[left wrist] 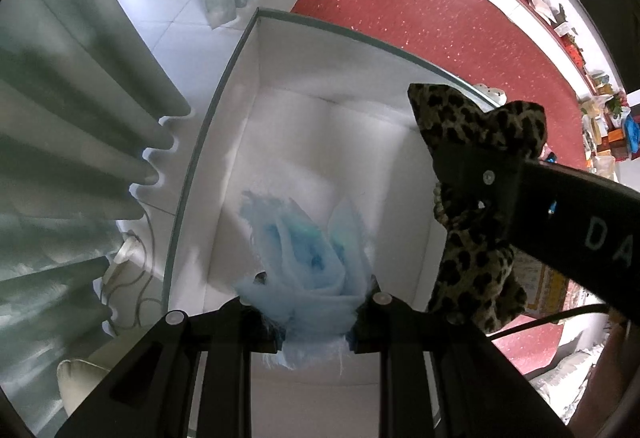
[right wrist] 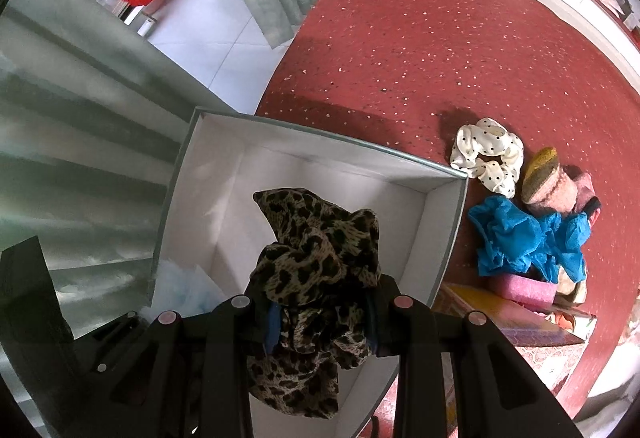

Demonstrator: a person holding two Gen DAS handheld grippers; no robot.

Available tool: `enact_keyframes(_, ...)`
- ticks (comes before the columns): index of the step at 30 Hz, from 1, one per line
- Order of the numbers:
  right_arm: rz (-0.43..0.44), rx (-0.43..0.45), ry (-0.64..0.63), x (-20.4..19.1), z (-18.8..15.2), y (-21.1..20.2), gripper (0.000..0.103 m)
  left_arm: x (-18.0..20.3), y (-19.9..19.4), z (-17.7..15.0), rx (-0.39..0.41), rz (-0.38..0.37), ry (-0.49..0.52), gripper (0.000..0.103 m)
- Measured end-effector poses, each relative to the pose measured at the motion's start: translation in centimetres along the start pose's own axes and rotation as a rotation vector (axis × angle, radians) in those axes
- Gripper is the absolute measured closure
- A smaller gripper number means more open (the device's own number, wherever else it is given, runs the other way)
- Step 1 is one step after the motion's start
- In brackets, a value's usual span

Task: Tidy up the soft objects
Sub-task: 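Lower both items into the white box and open both tools, then move both tools back toward the pile on the table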

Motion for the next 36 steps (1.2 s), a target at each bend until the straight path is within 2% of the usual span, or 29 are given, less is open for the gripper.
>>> enact_keyframes(13,-0.011,-0.023,-0.013,-0.5,-0.3,1.3,0.070,-0.3,0.7,0.1,-0.011,0.006,-0.006,0.080)
enact_keyframes(16,-0.008,-0.023,-0.022,-0.7,-0.4,1.4,0.070,-0.1,0.5,0.0,-0.002,0.002,-0.002,0.077)
enact_keyframes(18,-0.006,-0.022,-0.027,-0.8,-0.4,1.3,0.069,0.1,0.4,-0.1,0.002,-0.004,0.007,0.071)
enact_keyframes(19,0.000,-0.022,-0.031,-0.8,-0.4,1.3,0.067,0.1,0.3,-0.1,0.008,-0.007,0.008,0.060)
enact_keyframes(20,0.003,-0.021,-0.032,-0.9,-0.4,1.3,0.058,0.1,0.2,-0.1,0.015,-0.006,0.006,0.046)
enact_keyframes(21,0.005,-0.018,-0.032,-0.9,-0.4,1.2,0.055,0.0,0.0,-0.2,0.023,-0.004,0.004,0.036)
enact_keyframes(22,0.007,-0.010,-0.032,-0.8,-0.3,1.0,0.055,0.0,-0.2,-0.2,0.029,-0.004,0.001,0.022)
enact_keyframes(25,0.005,0.001,-0.047,-0.9,-0.2,0.6,0.055,0.2,-0.8,-0.3,0.042,-0.026,-0.001,0.016)
enact_keyframes(26,0.006,0.006,-0.049,-0.9,-0.2,0.4,0.042,0.3,-0.9,-0.3,0.044,-0.026,0.003,0.010)
enact_keyframes(27,0.009,0.008,-0.047,-0.9,-0.1,0.3,0.016,0.3,-1.1,-0.4,0.052,-0.024,0.008,0.007)
enact_keyframes(28,0.018,0.011,-0.043,-0.9,-0.1,0.1,0.009,0.2,-1.3,-0.5,0.057,-0.022,0.010,0.000)
enact_keyframes(34,0.040,0.061,-0.026,-0.8,0.4,-1.8,0.009,-0.2,-2.3,-0.7,0.076,-0.044,-0.022,0.000)
enact_keyframes(36,0.046,0.077,-0.020,-0.8,0.5,-2.3,0.000,-0.1,-2.9,-0.7,0.096,-0.042,-0.014,0.000)
Point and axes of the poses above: each gripper's, at about its wrist camera, not at the fingertips, and y roughly the way its jaws point, x to its right, z to its top, the point moved 8 cm from there along y, roughly the way its jaws point, and after that the axes turned 13 degrees about -z, right-handed, at the moved point
